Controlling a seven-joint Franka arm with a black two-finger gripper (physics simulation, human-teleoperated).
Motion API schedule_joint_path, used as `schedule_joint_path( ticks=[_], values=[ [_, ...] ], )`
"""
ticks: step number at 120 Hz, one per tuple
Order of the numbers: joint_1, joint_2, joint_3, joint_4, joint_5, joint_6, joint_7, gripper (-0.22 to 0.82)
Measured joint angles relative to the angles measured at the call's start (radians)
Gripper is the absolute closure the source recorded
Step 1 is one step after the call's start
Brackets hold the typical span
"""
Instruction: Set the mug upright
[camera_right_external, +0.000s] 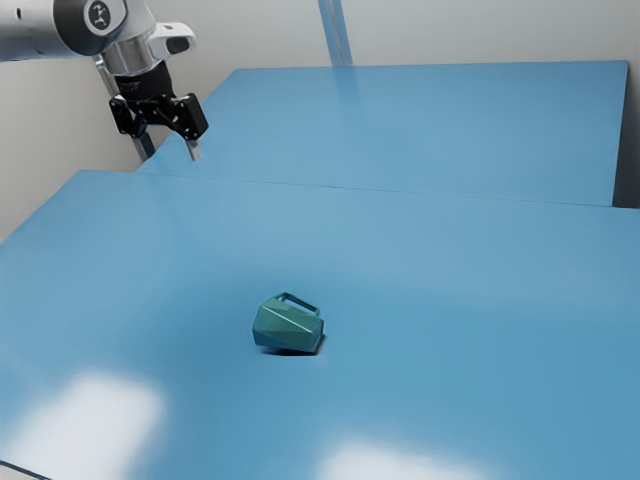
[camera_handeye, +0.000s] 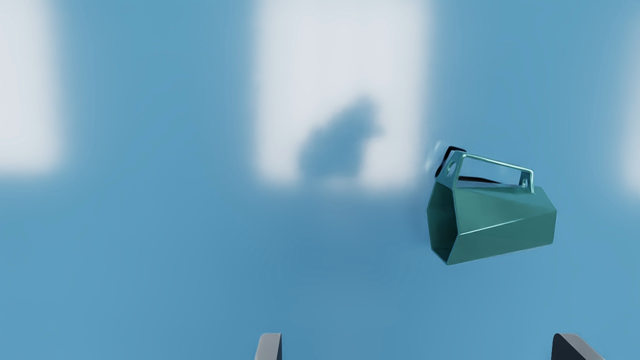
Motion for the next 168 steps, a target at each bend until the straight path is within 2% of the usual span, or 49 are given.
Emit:
schedule_joint_path(
  ticks=[39,66,88,116,168],
  values=[
    [-0.011,-0.007,0.013,-0.044,-0.021,0.027,0.013,0.02],
    [0.001,-0.079,0.018,-0.205,-0.084,0.126,0.032,0.02],
    [0.057,-0.136,0.038,-0.357,-0.204,0.235,0.078,0.02],
    [0.067,-0.198,0.058,-0.533,-0.370,0.370,0.165,0.02],
    [0.093,-0.218,0.085,-0.771,-0.720,0.532,0.398,0.02]
  ],
)
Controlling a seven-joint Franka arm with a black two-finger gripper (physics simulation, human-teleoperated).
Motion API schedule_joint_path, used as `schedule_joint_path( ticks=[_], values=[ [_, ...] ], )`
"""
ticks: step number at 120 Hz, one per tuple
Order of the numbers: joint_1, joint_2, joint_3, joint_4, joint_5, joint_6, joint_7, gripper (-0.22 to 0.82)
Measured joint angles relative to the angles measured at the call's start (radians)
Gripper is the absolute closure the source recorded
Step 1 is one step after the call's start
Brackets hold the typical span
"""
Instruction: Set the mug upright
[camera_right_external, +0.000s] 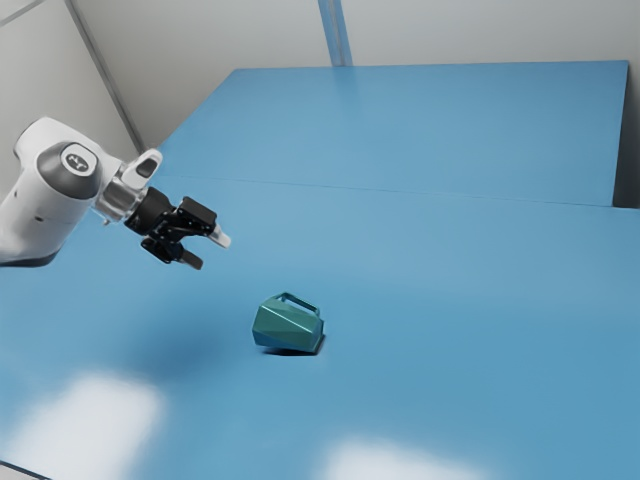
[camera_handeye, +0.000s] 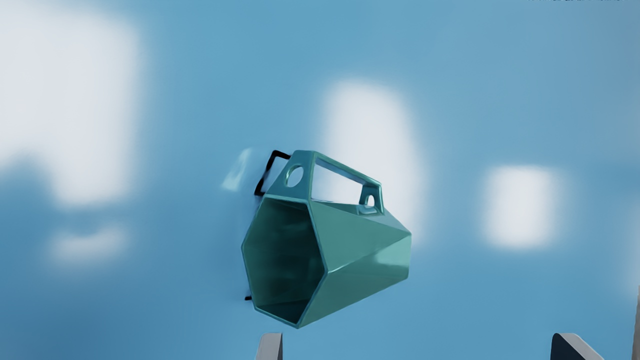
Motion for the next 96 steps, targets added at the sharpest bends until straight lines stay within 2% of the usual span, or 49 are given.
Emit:
schedule_joint_path(
  ticks=[58,96],
  values=[
    [0.000,0.018,0.015,-0.170,-0.221,0.067,0.245,0.02],
    [0.000,0.087,0.015,-0.183,-0.296,0.084,0.344,0.02]
  ],
)
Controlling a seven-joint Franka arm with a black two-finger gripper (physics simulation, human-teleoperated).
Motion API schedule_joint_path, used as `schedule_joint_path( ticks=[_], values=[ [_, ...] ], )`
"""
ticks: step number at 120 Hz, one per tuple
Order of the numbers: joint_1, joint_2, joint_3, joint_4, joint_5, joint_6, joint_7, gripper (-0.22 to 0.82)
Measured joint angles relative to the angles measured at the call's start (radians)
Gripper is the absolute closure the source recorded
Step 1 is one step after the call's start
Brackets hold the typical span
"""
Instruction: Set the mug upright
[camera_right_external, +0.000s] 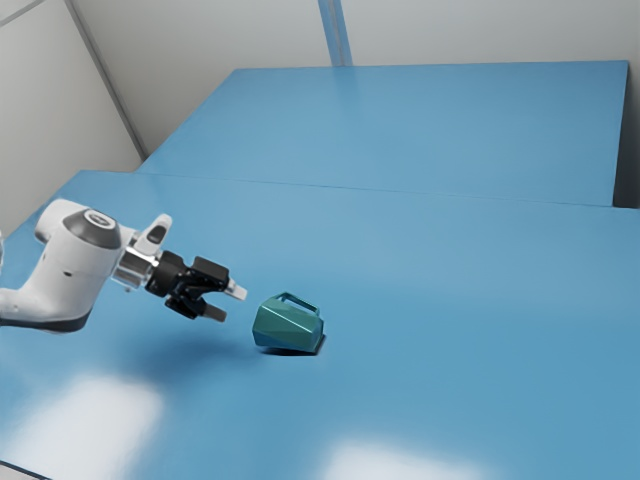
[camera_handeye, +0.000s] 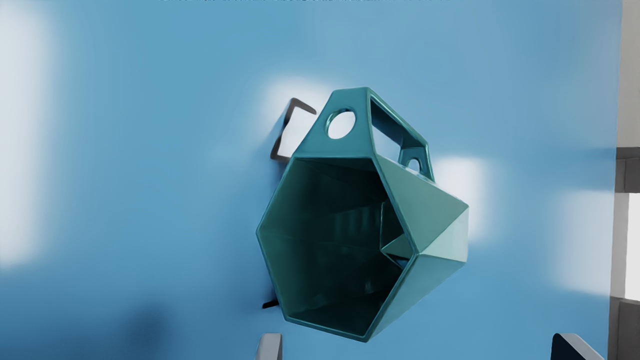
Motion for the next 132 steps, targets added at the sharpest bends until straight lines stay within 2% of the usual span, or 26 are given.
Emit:
schedule_joint_path(
  ticks=[59,132],
  values=[
    [-0.001,0.078,0.000,0.001,-0.222,-0.009,0.204,0.02],
    [-0.003,0.111,-0.003,0.001,-0.282,-0.031,0.340,0.03]
  ],
)
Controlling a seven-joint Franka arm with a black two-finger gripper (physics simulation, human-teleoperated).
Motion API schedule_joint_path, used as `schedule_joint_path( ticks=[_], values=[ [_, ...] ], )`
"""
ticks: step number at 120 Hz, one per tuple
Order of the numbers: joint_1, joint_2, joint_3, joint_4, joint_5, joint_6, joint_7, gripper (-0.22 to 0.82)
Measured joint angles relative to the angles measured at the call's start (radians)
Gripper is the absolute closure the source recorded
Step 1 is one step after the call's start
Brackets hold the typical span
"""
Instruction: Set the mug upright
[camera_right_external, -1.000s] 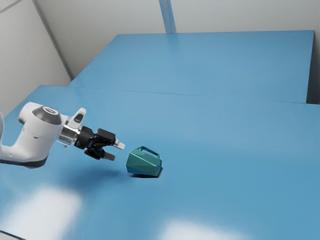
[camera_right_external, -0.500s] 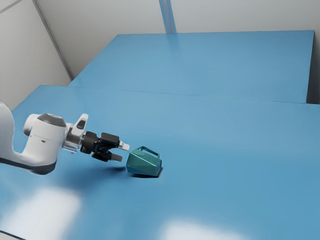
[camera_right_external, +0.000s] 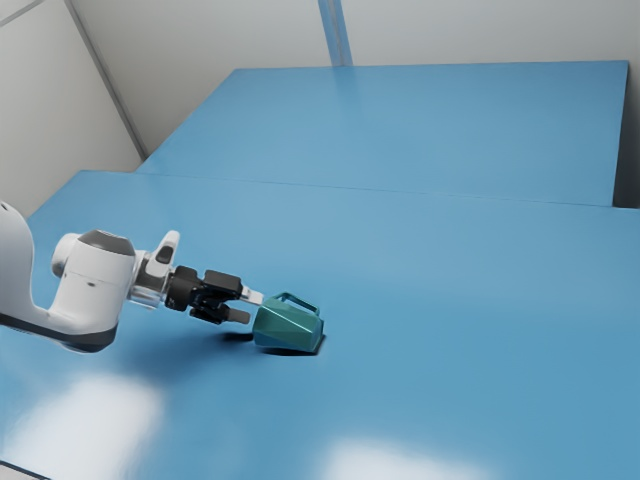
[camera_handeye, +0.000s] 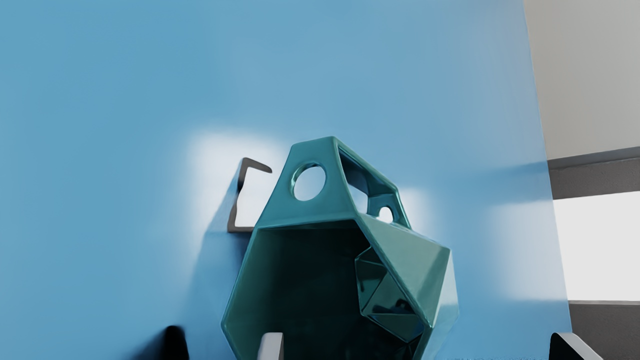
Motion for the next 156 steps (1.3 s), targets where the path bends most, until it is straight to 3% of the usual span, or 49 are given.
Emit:
schedule_joint_path(
  ticks=[88,105,135,156],
  values=[
    [-0.077,0.001,-0.003,-0.001,-0.001,-0.003,0.051,0.05],
    [-0.098,0.004,-0.003,-0.005,-0.010,-0.002,0.054,0.20],
    [-0.128,-0.005,-0.003,-0.007,-0.017,0.001,0.058,0.59],
    [-0.143,-0.014,-0.005,-0.003,-0.010,0.006,0.059,0.71]
  ],
)
